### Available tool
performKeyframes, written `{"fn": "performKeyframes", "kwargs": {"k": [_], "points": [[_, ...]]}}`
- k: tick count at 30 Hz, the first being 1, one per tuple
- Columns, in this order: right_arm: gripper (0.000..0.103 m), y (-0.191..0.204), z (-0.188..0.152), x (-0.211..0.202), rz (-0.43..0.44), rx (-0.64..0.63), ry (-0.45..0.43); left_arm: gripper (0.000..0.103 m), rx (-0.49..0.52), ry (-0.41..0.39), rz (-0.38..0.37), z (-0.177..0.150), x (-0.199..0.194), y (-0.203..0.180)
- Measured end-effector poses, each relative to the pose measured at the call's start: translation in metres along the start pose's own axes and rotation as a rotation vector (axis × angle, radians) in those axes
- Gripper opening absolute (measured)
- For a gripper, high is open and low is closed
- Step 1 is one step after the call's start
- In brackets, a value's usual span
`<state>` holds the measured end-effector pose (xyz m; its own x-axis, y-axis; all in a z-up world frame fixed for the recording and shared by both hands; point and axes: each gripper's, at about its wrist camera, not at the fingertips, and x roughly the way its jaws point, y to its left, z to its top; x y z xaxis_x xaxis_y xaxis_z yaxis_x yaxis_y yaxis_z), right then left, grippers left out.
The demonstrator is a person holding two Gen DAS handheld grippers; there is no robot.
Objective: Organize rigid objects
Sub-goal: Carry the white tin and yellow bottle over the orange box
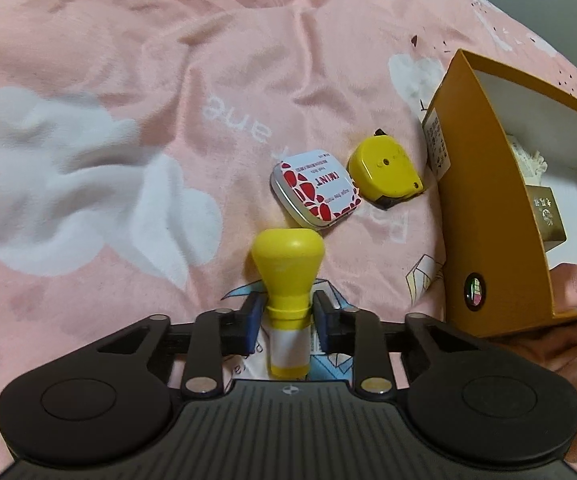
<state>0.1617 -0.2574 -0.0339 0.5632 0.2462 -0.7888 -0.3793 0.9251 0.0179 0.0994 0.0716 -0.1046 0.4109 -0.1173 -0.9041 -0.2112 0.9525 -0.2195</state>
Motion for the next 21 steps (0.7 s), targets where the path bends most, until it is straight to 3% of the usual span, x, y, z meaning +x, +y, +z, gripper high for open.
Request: {"fn": "performKeyframes", "kwargs": {"k": [8, 12, 21], "points": [[0.040, -0.029, 0.002, 0.019, 0.011, 0.013, 0.106, 0.027, 0.013, -0.089, -0.039, 0.007, -0.026, -0.005], [0.040, -0.035, 0.012, 0.027, 0.010, -0.052, 0.159, 0.027, -0.013, -0.123, -0.088, 0.019, -0.044, -0.005], [0.040, -0.044, 0.033, 0.059, 0.015, -0.202, 0.325, 0.027, 0.068, -0.193, -0.177, 0.054, -0.077, -0.038]]}}
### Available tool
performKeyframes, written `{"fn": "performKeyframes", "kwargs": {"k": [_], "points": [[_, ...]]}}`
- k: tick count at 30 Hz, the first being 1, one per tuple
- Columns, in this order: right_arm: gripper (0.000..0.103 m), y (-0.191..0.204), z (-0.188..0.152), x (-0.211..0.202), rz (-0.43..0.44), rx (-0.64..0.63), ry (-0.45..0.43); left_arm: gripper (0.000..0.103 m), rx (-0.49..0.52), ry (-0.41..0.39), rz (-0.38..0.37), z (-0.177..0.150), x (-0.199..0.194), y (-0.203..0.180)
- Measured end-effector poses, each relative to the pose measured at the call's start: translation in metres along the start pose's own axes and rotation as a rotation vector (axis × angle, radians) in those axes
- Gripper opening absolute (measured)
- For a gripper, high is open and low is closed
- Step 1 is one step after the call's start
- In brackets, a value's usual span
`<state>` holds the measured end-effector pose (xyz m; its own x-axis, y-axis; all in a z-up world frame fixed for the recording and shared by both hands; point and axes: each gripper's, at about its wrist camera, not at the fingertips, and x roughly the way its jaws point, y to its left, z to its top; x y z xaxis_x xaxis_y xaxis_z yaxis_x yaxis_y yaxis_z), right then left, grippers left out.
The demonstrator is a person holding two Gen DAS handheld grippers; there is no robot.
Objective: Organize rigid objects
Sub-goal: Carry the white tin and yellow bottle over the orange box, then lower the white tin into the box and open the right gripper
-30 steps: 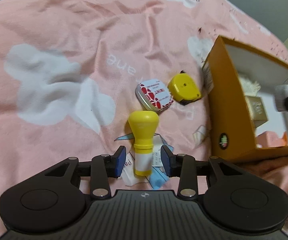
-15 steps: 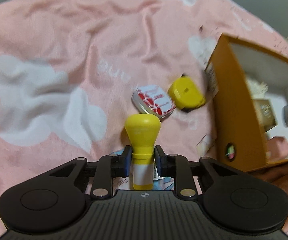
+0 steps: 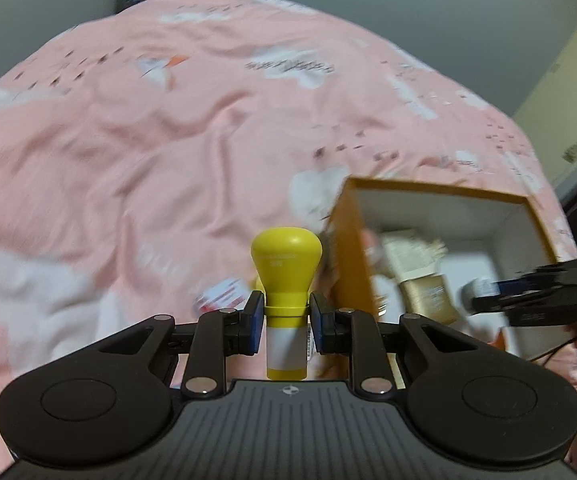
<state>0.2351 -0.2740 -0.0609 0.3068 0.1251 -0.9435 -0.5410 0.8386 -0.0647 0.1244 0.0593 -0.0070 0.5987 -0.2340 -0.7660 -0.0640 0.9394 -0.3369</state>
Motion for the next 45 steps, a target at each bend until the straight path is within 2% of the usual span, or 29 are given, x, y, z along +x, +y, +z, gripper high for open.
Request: {"fn": "performKeyframes", "kwargs": {"k": [5, 12, 14, 19, 22, 27, 31, 34, 39, 45], "points": [[0.040, 0.004, 0.007, 0.016, 0.000, -0.045, 0.062, 0.027, 0.084, 0.007, -0.070, 0.016, 0.005, -0.032], [0.042, 0.003, 0.007, 0.025, 0.017, -0.048, 0.081, 0.027, 0.177, 0.085, -0.155, 0.016, 0.028, -0.073], [0.048, 0.002, 0.007, 0.022, 0.016, -0.051, 0.065, 0.027, 0.197, 0.122, -0.185, 0.014, 0.035, -0.083], [0.051, 0.001, 0.001, 0.005, -0.028, -0.048, -0.009, 0.027, 0.208, 0.233, -0.255, 0.008, 0.052, -0.100], [0.055, -0.001, -0.006, -0.006, -0.018, -0.010, -0.069, 0.027, 0.208, 0.303, -0.278, 0.005, 0.068, -0.109], [0.055, -0.004, -0.014, -0.014, -0.008, 0.034, -0.113, 0.027, 0.157, 0.417, -0.272, 0.000, 0.100, -0.109], [0.055, -0.004, -0.018, -0.014, -0.002, 0.039, -0.118, 0.027, 0.154, 0.458, -0.273, -0.004, 0.111, -0.110], [0.055, -0.004, -0.021, -0.012, 0.001, 0.039, -0.117, 0.027, 0.140, 0.475, -0.267, -0.006, 0.117, -0.109], [0.055, -0.001, -0.021, -0.010, 0.009, 0.029, -0.118, 0.027, 0.185, 0.410, -0.211, -0.005, 0.119, -0.114], [0.055, 0.002, -0.023, -0.007, 0.010, 0.017, -0.111, 0.027, 0.191, 0.380, -0.215, -0.005, 0.127, -0.122]]}}
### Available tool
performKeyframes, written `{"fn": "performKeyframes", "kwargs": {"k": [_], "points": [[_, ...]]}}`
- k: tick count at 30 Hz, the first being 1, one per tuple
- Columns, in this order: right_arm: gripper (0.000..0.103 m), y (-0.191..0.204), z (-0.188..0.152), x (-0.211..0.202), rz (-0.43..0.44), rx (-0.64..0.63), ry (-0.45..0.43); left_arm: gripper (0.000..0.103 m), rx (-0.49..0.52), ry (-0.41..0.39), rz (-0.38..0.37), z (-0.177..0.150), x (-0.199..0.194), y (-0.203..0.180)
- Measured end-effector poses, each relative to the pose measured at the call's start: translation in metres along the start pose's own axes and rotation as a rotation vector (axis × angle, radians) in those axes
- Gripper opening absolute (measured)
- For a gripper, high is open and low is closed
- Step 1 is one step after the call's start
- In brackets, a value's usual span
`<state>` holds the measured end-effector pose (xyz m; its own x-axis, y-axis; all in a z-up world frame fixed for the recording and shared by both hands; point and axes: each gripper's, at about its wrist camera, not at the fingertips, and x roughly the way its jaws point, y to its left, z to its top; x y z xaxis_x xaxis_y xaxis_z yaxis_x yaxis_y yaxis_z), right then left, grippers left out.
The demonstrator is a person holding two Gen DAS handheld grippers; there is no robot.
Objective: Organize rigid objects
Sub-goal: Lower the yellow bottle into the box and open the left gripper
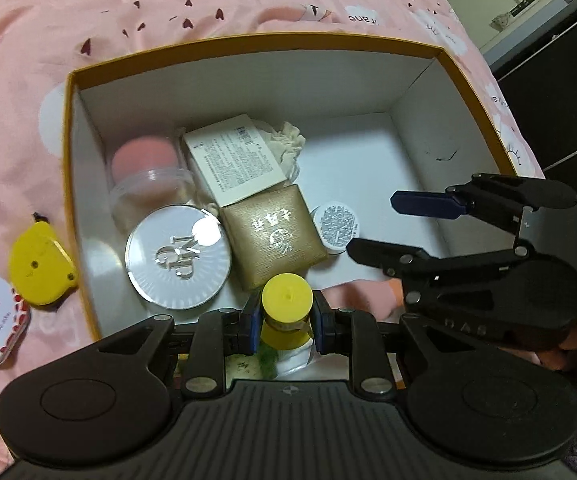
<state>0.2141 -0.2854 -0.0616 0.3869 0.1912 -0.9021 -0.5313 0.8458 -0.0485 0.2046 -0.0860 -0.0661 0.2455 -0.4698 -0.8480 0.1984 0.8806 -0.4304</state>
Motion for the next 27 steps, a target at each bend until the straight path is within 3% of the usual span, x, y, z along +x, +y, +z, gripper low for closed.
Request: {"fn": "performKeyframes", "kwargs": {"k": [5, 12, 21, 27], "points": [[0.058, 0.001, -0.002, -0.002, -0.014, -0.007, -0.002, 0.027, 0.076, -0.039, 0.049, -0.001, 0.008, -0.015], [0.059, -0.004, -0.006, -0.004, -0.050, -0.012, -0.001, 0.027, 0.087, -0.070, 0.068, -0.002, 0.015, -0.019], [0.061, -0.008, -0.011, -0.014, -0.061, -0.016, -0.001, 0.027, 0.045, -0.114, 0.023, -0.005, 0.019, -0.022], [0.062, -0.008, -0.013, -0.015, -0.068, -0.017, 0.003, 0.027, 0.086, -0.152, 0.030, -0.009, 0.018, -0.026]]}}
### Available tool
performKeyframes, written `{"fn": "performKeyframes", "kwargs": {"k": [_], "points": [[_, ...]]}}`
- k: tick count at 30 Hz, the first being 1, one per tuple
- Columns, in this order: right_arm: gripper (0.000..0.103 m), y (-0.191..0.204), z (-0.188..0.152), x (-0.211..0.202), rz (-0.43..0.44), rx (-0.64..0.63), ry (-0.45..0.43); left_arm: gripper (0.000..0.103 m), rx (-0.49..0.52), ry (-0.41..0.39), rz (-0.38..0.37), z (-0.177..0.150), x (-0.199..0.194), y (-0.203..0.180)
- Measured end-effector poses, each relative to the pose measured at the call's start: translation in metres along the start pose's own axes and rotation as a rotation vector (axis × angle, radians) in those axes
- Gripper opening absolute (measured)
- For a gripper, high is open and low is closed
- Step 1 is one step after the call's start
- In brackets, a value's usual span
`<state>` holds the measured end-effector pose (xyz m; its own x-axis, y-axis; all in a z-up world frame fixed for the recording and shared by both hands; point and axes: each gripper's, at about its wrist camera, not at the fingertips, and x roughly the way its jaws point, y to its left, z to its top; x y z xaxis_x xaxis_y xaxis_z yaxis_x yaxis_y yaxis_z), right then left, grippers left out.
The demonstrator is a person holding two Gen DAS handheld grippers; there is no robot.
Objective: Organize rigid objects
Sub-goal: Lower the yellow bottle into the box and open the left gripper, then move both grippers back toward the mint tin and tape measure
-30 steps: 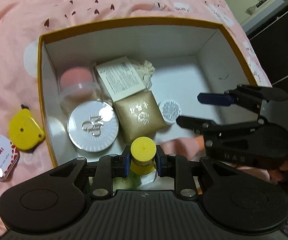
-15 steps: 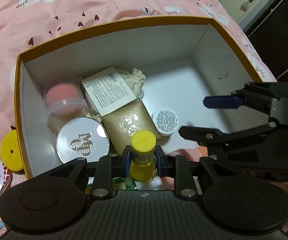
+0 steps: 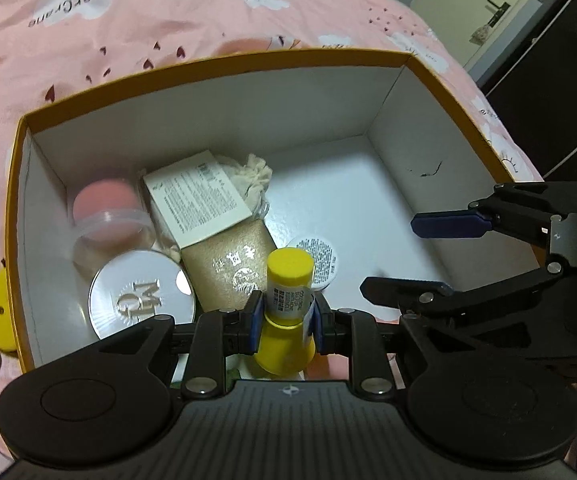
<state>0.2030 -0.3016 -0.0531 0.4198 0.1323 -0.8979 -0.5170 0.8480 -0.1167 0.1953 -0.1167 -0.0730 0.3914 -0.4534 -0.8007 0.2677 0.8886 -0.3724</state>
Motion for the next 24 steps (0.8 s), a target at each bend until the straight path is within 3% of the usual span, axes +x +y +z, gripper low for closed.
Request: {"fn": "performKeyframes", "kwargs": {"k": [5, 12, 15, 24], "points": [[0.063, 0.002, -0.002, -0.001, -0.002, -0.010, 0.002, 0.027, 0.067, 0.006, 0.021, -0.002, -0.001, -0.006], [0.065, 0.004, -0.004, -0.003, 0.006, -0.008, 0.002, 0.036, 0.009, 0.046, -0.007, -0.004, -0.010, 0.005], [0.065, 0.006, -0.004, -0.002, 0.012, -0.006, 0.004, 0.045, -0.022, 0.028, -0.026, -0.004, -0.021, 0.011], [0.065, 0.019, -0.002, -0.014, 0.010, -0.022, -0.005, 0.048, -0.073, -0.035, -0.027, -0.005, -0.057, 0.024]]}}
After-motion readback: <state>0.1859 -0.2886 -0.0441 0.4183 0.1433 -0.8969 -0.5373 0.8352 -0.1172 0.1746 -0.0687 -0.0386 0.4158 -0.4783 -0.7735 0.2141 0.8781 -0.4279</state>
